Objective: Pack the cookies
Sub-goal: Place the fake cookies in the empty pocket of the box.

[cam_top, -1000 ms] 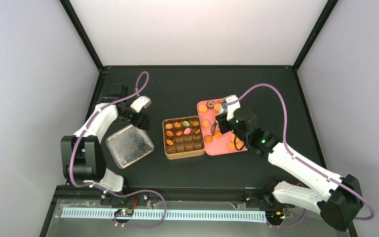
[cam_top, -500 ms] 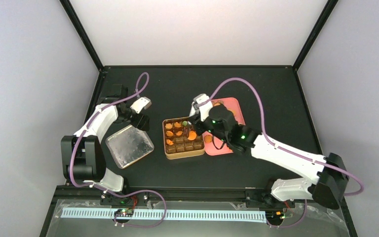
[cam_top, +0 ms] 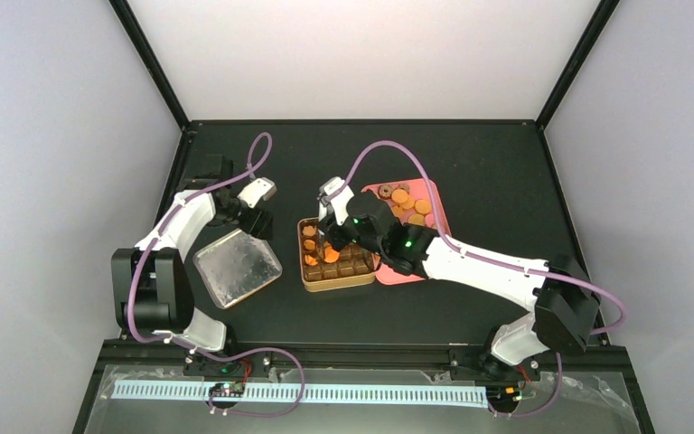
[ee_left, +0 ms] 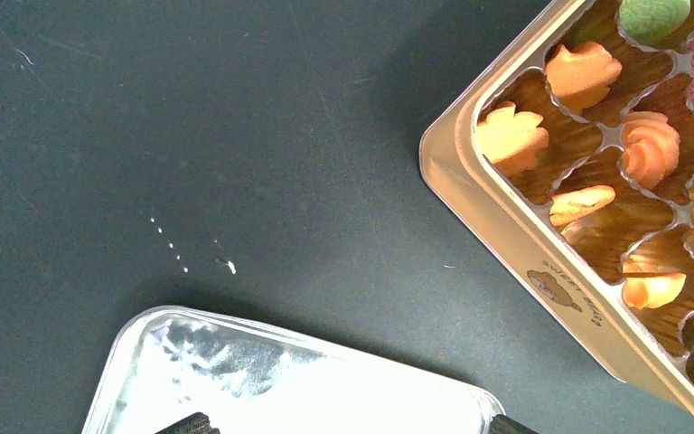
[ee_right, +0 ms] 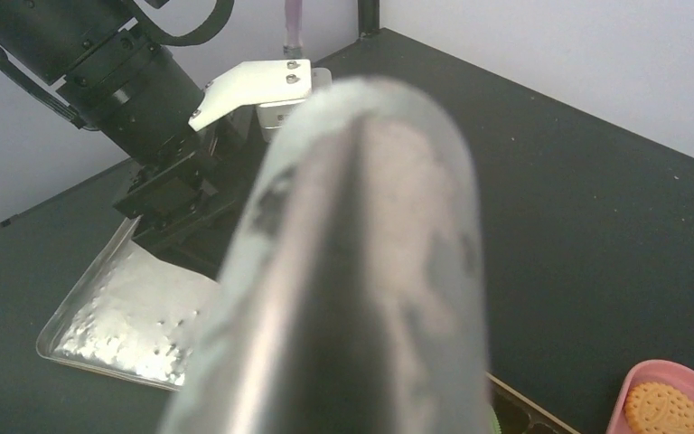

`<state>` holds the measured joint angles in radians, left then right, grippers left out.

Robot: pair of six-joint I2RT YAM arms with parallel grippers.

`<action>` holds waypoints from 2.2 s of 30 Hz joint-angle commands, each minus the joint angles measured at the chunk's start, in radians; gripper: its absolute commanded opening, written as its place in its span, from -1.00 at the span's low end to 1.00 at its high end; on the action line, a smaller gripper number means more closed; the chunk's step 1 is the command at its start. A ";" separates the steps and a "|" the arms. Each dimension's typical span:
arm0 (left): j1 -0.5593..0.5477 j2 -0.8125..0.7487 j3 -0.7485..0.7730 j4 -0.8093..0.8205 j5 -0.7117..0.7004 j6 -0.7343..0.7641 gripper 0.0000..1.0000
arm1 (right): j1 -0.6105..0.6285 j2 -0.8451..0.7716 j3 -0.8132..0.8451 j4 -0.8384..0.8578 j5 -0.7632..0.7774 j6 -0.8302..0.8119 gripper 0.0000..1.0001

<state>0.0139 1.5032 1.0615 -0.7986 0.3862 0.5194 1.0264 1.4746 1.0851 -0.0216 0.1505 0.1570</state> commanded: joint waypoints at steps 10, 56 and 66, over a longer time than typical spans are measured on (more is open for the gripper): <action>0.009 -0.028 0.000 0.001 0.009 0.004 0.63 | 0.001 0.033 0.074 0.065 0.021 -0.023 -0.23; 0.012 -0.025 0.011 -0.007 0.013 0.008 0.61 | 0.060 0.111 0.101 0.009 0.049 -0.099 -0.34; 0.018 -0.024 0.018 -0.011 0.012 0.011 0.61 | 0.055 0.090 0.108 0.002 0.084 -0.098 -0.49</action>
<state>0.0223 1.5028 1.0615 -0.7998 0.3878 0.5205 1.0832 1.5913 1.1675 -0.0380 0.1818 0.0727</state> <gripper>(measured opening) 0.807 0.264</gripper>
